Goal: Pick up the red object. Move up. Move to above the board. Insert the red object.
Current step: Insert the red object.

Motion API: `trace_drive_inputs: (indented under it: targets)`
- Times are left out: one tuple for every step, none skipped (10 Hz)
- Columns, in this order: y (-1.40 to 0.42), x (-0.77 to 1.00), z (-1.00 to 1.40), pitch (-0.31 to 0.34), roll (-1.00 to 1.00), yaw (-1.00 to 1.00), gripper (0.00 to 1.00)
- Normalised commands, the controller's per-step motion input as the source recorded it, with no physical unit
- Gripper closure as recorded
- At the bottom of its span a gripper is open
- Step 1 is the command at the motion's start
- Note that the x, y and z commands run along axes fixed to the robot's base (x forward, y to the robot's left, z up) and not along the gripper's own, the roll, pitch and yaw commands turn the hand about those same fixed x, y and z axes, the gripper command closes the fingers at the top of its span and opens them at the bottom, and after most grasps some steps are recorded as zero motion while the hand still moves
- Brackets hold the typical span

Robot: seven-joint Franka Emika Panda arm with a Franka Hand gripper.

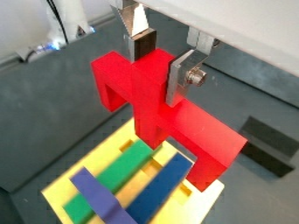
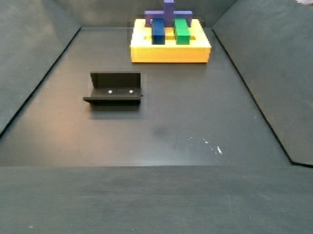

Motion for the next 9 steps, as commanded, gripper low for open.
trace_drive_inputs:
  targets:
    - [0.11, 0.13, -0.90, -0.053, 0.17, 0.00, 1.00]
    - [0.09, -0.13, -0.82, -0.213, 0.06, 0.00, 1.00]
    - [0.11, -0.24, -0.70, -0.281, -0.03, 0.04, 1.00]
    - [0.00, -0.24, -0.73, -0.269, 0.00, 0.06, 1.00]
    - [0.00, -0.47, -0.50, -0.357, -0.07, 0.07, 1.00]
    - [0.00, -0.31, -0.43, -0.326, -0.02, 0.11, 1.00]
    - [0.00, -0.28, -0.23, -0.211, 0.02, 0.07, 1.00]
    - [-0.01, -0.18, -0.03, -0.053, 0.28, 0.13, 1.00]
    - [0.00, 0.00, -0.12, -0.049, 0.09, 0.16, 1.00]
